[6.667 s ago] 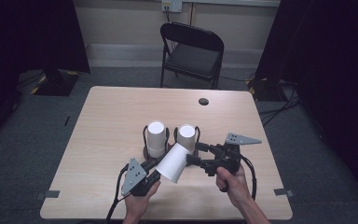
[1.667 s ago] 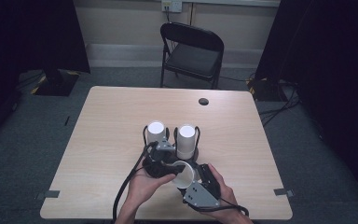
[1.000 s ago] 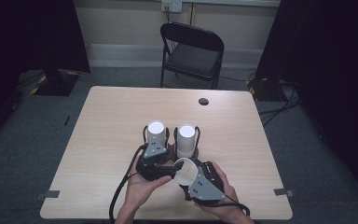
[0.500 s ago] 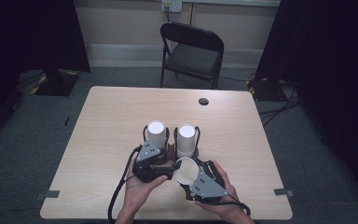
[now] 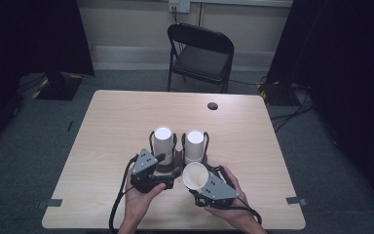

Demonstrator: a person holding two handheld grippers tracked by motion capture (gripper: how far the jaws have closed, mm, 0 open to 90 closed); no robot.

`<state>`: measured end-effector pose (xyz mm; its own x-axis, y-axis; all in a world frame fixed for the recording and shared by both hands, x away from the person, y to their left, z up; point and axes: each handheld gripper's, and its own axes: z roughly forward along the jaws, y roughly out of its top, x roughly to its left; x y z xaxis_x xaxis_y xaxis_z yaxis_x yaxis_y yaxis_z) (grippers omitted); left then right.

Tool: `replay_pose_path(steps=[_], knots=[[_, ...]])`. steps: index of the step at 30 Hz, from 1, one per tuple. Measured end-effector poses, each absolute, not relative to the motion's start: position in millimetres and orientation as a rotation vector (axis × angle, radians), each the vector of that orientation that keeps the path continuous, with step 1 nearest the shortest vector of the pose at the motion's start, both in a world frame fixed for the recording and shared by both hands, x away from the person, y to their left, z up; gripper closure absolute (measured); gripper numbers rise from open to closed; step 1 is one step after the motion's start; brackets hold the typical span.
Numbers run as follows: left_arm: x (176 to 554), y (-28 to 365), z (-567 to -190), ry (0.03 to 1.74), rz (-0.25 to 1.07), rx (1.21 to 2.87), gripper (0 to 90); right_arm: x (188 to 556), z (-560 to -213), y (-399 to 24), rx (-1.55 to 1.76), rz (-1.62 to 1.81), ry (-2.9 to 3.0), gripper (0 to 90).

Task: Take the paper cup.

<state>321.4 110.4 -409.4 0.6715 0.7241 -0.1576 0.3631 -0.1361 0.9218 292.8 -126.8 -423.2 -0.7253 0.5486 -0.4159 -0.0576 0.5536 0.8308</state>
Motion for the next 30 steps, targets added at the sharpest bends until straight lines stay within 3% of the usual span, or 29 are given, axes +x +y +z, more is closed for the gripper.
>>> replay_pose_path(steps=[30], knots=[[300.9, 129.6, -461.6, 0.888, 0.521, 1.674, 15.8, 310.7, -416.4, -158.1, 0.6, 1.257, 2.081, 25.4]])
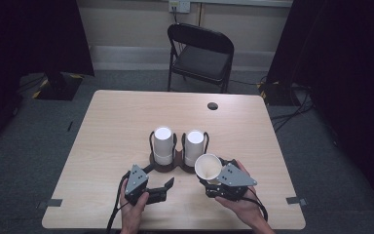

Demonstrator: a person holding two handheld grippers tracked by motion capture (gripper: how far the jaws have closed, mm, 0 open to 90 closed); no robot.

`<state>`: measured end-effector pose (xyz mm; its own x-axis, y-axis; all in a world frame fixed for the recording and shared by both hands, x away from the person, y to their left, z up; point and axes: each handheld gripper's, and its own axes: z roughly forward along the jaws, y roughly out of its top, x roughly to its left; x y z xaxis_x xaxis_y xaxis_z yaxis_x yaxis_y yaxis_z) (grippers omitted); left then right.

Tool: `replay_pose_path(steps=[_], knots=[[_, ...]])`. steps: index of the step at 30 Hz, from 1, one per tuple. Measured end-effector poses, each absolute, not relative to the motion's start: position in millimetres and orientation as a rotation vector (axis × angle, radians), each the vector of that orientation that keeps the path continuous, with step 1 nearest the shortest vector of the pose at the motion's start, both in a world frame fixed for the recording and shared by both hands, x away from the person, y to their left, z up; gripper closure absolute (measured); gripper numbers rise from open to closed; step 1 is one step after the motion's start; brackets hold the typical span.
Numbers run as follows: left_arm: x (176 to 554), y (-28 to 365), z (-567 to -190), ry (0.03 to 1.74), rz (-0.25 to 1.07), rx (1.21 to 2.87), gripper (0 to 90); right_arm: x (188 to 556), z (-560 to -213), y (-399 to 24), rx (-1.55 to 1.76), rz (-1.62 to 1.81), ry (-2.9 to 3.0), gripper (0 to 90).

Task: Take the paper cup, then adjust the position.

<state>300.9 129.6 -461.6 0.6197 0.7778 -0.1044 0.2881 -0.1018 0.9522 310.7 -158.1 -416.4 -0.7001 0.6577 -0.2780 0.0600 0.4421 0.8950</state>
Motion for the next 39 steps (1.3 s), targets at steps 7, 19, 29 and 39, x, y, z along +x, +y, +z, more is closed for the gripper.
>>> replay_pose_path(steps=[7, 19, 29, 39], knots=[[300.9, 135.3, -475.0, 0.914, 0.49, 1.666, 15.8, 322.1, -415.5, -172.1, 0.721, 1.296, 2.064, 25.4], [297.1, 137.2, -485.2, 0.914, 0.566, 1.62, 15.4, 335.5, -408.9, -194.1, 0.842, 1.333, 1.996, 25.5], [297.2, 138.0, -496.1, 0.962, 0.627, 1.573, 15.3, 353.5, -406.3, -204.6, 0.934, 1.343, 1.941, 25.5], [294.2, 134.0, -496.1, 0.968, 0.702, 1.573, 15.5, 386.9, -407.9, -221.3, 1.001, 1.297, 1.884, 25.4]])
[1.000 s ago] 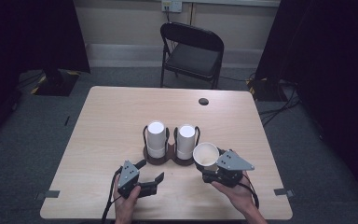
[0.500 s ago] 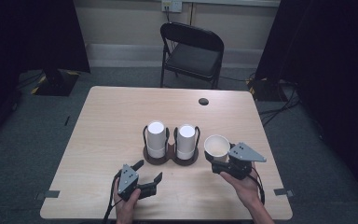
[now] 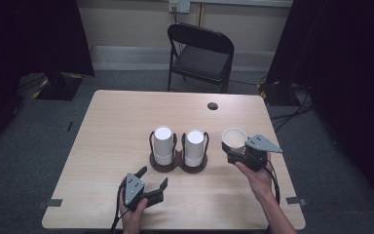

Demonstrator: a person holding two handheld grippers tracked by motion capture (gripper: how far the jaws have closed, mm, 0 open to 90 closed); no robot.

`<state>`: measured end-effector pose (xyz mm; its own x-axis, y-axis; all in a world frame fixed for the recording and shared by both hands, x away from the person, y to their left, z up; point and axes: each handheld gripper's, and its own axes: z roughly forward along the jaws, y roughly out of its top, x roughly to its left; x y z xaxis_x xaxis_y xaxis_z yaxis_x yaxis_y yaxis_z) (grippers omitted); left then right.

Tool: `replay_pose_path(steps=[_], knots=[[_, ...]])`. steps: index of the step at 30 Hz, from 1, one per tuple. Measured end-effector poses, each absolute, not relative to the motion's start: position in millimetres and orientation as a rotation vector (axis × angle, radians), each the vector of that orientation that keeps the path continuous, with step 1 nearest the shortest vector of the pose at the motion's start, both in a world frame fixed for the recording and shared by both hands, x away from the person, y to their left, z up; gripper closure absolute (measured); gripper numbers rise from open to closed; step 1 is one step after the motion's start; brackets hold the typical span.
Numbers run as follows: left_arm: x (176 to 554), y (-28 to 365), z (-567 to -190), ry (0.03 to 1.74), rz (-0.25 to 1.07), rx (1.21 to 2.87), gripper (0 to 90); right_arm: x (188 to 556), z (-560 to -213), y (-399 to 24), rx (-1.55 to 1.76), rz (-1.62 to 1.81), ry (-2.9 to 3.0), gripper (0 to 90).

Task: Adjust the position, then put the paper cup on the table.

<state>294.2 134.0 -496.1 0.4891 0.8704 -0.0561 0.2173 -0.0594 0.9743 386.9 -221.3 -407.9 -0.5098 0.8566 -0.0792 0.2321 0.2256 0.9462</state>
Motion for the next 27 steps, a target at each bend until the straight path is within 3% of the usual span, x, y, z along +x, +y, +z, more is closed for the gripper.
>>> replay_pose_path(steps=[27], knots=[[291.3, 138.2, -497.3, 0.987, 0.707, 1.5, 15.6, 448.4, -434.3, -238.3, 1.175, 1.241, 1.789, 24.8]])
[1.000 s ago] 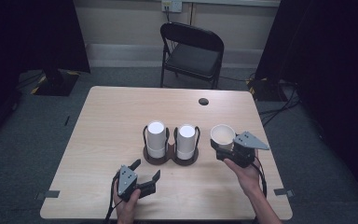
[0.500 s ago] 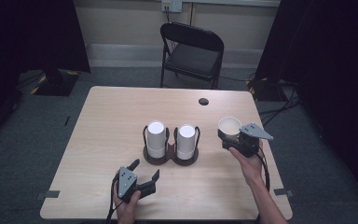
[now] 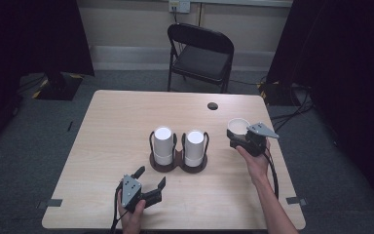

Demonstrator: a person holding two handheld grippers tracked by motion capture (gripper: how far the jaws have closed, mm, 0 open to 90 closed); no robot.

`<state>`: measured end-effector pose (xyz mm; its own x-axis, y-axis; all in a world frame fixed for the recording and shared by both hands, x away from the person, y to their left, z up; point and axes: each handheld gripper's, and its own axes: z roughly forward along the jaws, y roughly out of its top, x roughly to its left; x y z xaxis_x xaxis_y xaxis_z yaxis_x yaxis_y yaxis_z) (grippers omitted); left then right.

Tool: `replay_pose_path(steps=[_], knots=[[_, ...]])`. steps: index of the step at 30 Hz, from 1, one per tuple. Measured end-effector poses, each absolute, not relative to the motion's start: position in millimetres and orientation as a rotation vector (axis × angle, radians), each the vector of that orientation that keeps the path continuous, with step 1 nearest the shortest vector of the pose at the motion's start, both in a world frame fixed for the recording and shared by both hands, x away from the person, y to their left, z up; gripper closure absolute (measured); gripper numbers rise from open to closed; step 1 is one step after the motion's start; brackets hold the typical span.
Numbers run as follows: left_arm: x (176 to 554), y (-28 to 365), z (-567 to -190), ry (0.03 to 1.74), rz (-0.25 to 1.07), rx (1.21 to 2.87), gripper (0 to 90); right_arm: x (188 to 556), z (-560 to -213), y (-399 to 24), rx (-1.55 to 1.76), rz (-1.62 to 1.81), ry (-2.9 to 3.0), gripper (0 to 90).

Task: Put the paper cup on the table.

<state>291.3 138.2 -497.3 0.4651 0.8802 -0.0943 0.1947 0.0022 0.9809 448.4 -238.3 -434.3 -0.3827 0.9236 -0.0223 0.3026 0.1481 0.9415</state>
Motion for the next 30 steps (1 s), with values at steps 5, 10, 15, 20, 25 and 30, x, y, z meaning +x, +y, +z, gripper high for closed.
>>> replay_pose_path(steps=[5, 10, 15, 20, 25, 30], knots=[[292.1, 137.7, -497.0, 0.991, 0.708, 1.515, 16.1, 458.1, -440.6, -240.6, 1.214, 1.226, 1.791, 24.7], [291.6, 137.8, -497.1, 0.993, 0.713, 1.51, 16.1, 465.5, -447.2, -238.3, 1.226, 1.209, 1.801, 24.5], [291.8, 138.4, -497.2, 0.995, 0.708, 1.504, 16.1, 475.0, -454.8, -237.6, 1.251, 1.196, 1.807, 24.4], [291.9, 138.4, -497.2, 0.997, 0.705, 1.502, 16.1, 482.1, -463.1, -238.7, 1.28, 1.189, 1.814, 24.3], [291.3, 138.3, -497.3, 0.995, 0.71, 1.496, 16.1, 486.5, -470.3, -237.9, 1.303, 1.204, 1.801, 24.3], [291.7, 138.8, -497.3, 0.995, 0.707, 1.499, 16.1, 487.7, -473.1, -234.4, 1.296, 1.215, 1.796, 24.1]])
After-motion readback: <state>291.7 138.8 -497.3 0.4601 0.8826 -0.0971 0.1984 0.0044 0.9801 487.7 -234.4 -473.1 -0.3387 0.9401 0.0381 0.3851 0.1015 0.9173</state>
